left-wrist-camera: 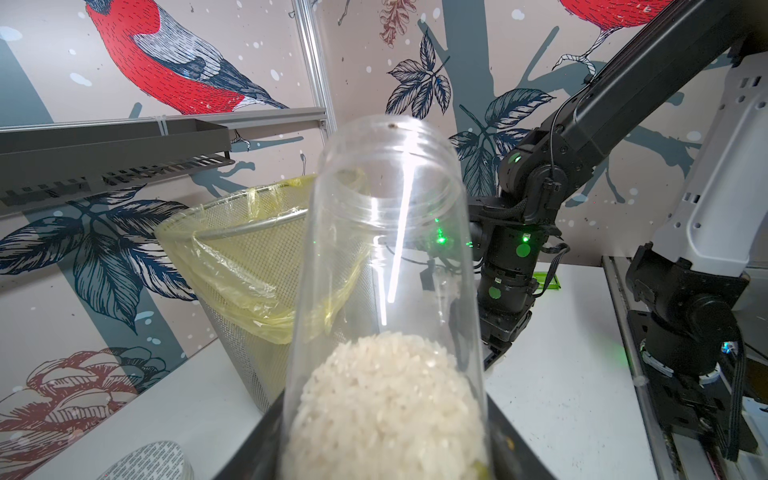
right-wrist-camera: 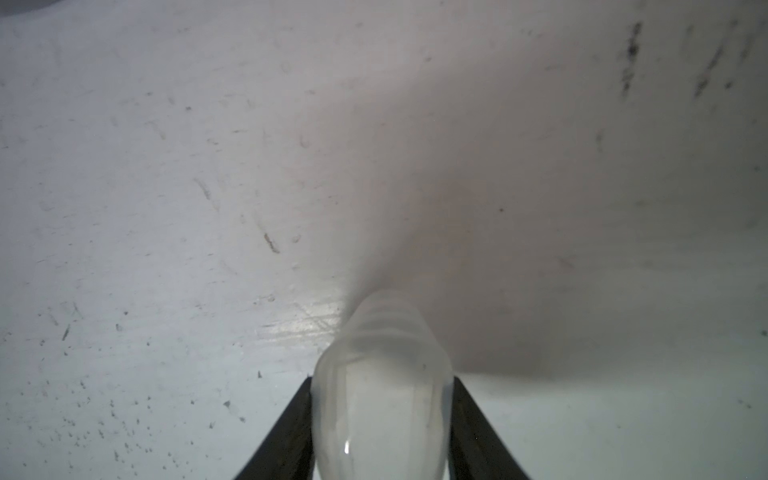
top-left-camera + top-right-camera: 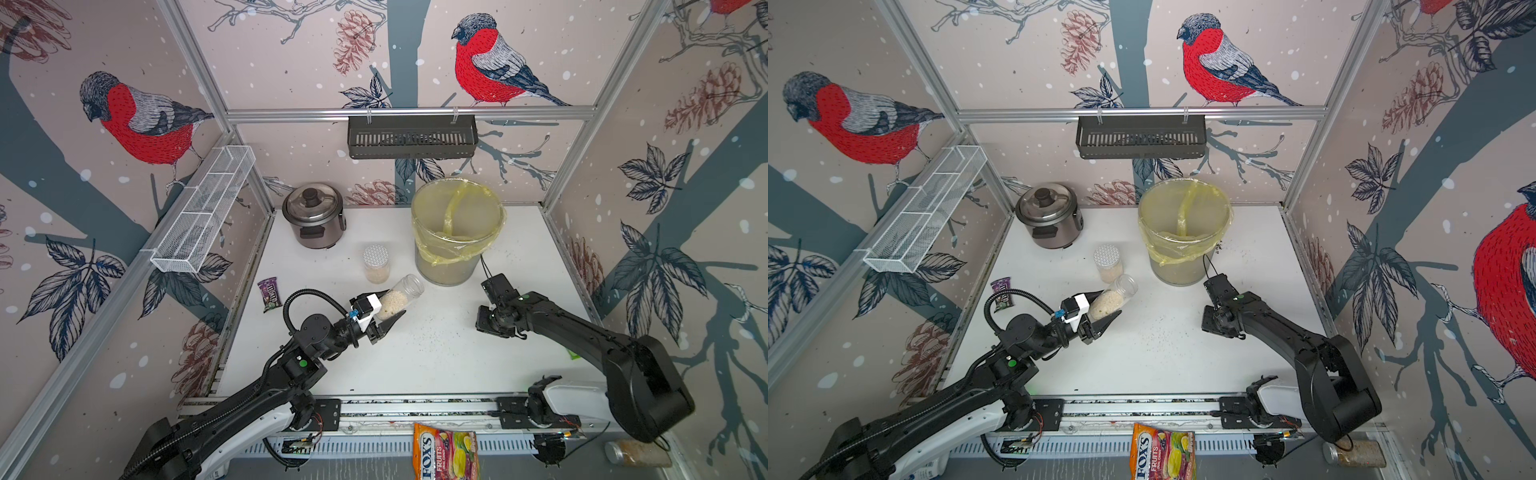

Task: Empty moldy rice from jars
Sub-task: Place the lid at the center of the board.

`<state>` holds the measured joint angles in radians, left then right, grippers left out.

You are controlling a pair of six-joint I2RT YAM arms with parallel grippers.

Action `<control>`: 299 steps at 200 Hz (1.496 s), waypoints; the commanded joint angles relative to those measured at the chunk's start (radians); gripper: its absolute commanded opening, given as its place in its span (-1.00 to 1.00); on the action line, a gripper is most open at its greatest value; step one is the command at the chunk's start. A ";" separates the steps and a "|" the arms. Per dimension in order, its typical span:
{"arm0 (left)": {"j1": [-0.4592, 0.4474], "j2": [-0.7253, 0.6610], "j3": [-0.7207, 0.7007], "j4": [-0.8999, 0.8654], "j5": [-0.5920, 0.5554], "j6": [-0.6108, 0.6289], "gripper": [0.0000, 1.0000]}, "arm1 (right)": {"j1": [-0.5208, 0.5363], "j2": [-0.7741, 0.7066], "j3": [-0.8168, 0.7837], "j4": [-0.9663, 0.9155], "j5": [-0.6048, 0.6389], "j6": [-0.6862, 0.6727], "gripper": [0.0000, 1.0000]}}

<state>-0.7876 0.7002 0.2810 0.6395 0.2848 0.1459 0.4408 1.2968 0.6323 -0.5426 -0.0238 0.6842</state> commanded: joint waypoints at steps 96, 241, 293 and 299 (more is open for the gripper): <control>0.000 -0.019 -0.011 0.062 -0.022 -0.006 -1.00 | 0.009 0.000 -0.051 0.041 0.047 0.018 0.26; -0.002 -0.022 0.002 0.048 -0.058 -0.005 -1.00 | 0.015 -0.319 -0.011 -0.077 0.064 0.073 1.00; -0.003 0.022 0.057 0.014 -0.062 0.005 -1.00 | 0.022 -0.514 0.018 -0.046 -0.048 0.112 1.00; -0.002 0.026 0.062 0.017 -0.062 0.006 -1.00 | 0.024 -0.541 0.018 -0.020 -0.078 0.122 1.00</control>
<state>-0.7895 0.7151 0.3157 0.6308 0.2317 0.1371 0.4580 0.8295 0.6418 -0.6167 -0.0040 0.7593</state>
